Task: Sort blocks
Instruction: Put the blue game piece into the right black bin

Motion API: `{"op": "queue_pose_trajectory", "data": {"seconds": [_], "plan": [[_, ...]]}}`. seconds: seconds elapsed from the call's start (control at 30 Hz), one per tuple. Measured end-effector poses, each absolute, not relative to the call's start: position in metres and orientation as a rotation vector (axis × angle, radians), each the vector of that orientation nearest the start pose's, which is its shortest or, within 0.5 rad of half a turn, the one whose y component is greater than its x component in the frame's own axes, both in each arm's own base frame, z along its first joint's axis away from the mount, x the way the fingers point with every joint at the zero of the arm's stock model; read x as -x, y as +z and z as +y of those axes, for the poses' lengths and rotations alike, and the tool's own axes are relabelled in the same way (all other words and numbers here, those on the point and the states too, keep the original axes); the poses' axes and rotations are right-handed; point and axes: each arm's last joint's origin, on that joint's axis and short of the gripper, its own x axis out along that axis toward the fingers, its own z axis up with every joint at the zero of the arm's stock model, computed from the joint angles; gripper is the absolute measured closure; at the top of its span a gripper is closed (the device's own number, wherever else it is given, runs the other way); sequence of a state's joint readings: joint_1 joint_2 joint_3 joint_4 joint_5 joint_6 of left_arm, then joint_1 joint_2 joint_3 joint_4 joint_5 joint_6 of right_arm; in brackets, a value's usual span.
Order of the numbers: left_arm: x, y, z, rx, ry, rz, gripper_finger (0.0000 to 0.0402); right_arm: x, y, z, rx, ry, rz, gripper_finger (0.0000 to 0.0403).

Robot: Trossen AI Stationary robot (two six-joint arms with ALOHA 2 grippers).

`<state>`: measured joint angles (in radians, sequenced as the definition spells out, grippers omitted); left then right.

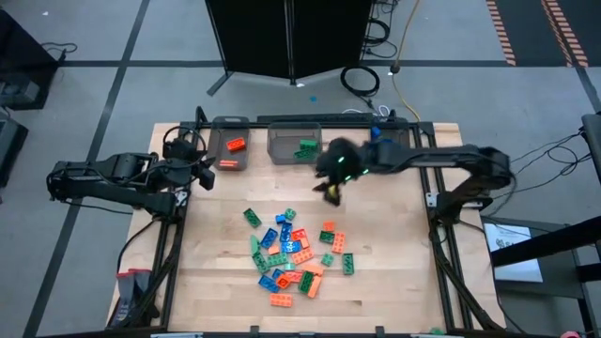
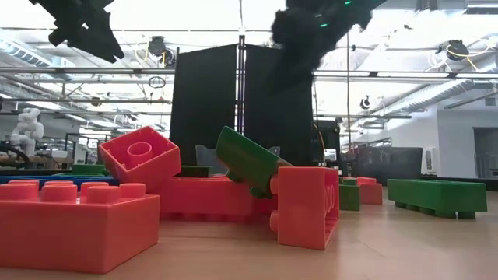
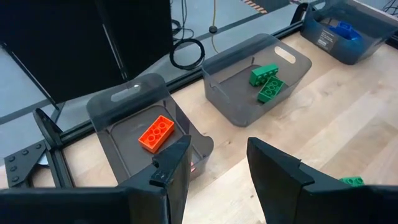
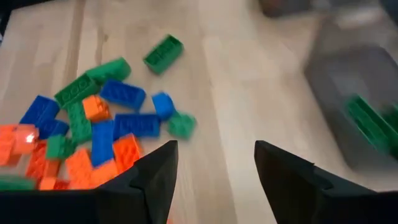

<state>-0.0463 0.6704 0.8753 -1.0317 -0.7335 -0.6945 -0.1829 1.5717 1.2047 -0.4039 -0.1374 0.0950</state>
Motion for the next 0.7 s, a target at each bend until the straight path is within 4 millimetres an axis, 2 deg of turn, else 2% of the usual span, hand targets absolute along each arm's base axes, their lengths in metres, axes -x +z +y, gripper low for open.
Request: {"op": "queue_pose_trajectory", "data": {"seconds": [0.17, 0.37, 0.5, 0.7], "plan": [[-0.102, 0.31, 0.015, 0.313, 0.873, 0.517, 0.0241, -0.386, 0.238, -0.042, -0.114, 0.004, 0.759, 0.0195], [-0.102, 0.31, 0.014, 0.323, 0.857, 0.526, 0.0241, -0.438, 0.224, -0.036, -0.005, 0.073, 0.803, 0.0195], [-0.102, 0.31, 0.014, 0.327, 0.848, 0.531, 0.0241, -0.458, 0.218, -0.033, 0.045, 0.117, 0.864, 0.0195], [-0.102, 0.309, 0.014, 0.332, 0.836, 0.542, 0.0241, -0.47, 0.204, -0.023, 0.064, 0.181, 0.92, 0.0195]]}}
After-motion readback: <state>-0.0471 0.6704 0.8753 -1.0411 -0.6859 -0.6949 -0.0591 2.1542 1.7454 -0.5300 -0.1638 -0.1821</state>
